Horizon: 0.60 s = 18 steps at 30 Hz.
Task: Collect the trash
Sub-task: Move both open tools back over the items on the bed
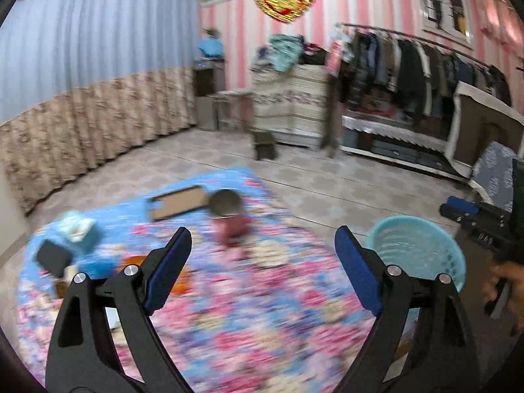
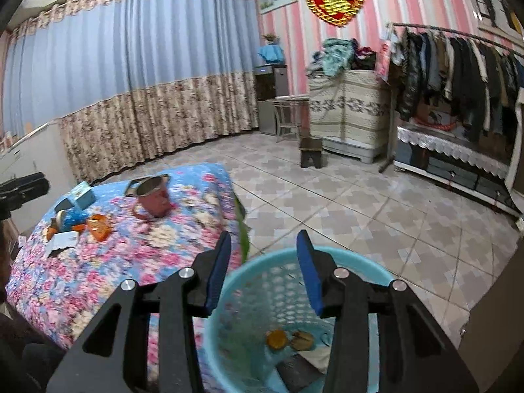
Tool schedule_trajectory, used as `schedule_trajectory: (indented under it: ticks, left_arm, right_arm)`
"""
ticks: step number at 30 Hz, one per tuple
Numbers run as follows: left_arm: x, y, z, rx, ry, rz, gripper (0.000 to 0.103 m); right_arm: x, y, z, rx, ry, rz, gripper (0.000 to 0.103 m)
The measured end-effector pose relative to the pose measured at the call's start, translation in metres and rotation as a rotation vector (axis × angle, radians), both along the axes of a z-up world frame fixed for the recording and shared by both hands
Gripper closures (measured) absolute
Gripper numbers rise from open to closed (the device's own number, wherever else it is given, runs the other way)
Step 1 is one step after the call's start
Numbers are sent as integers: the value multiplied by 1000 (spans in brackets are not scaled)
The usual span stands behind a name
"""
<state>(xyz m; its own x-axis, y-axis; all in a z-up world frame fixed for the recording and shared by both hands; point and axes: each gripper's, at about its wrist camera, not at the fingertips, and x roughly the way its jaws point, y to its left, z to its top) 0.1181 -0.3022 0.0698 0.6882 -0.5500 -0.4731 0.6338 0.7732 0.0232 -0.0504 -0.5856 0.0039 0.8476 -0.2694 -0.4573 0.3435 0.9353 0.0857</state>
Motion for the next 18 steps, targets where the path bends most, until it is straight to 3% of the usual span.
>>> schedule_trajectory:
  ticks: [3,8,12,18]
  left_arm:
    - [3,62,4,0,-42,100,14]
    - [1,165,1,19,-96,320,14]
    - [-5,222,-15,24,-110,437,13]
    - [-7,261,-48,9,-59,488,12]
  right_arm:
    - [16,31,6,-44,7,36,54]
    - [38,80,9,-51,5,118,52]
    - [50,121,3,-37,12,178,50]
    - [70,168,-15,-39,56,249,48]
